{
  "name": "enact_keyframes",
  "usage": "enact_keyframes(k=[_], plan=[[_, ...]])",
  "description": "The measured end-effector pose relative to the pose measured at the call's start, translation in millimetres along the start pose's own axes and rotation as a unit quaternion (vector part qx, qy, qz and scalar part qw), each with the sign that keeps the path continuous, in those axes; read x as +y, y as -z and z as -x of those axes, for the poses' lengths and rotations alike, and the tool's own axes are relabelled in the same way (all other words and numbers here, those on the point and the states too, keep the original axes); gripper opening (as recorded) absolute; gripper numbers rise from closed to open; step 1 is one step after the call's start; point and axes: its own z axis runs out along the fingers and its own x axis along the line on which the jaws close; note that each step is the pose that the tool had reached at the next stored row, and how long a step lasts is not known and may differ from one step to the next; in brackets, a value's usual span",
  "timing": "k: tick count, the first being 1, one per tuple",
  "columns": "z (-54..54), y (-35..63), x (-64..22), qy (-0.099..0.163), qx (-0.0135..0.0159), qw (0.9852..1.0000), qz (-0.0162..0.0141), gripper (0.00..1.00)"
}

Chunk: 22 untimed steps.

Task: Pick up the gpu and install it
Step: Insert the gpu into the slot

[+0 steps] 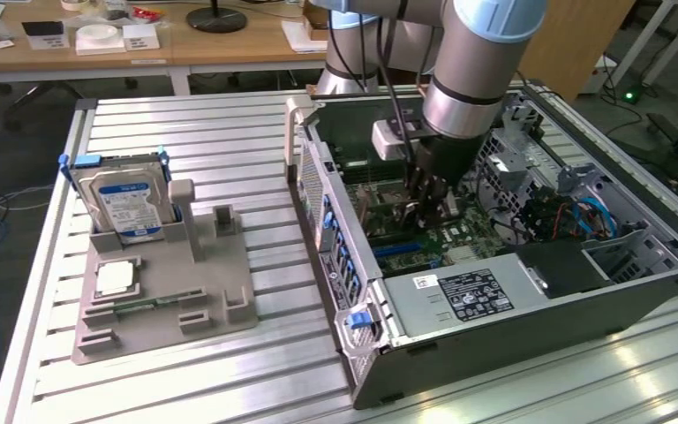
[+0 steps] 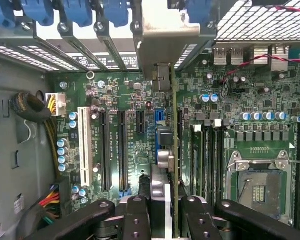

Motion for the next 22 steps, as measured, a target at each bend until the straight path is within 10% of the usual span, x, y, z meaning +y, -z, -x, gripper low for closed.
enact_keyframes(k=[22], plan=[[-5.5,-14.3,9.0,0.0,-0.0001,1.0,-0.0001,0.28]])
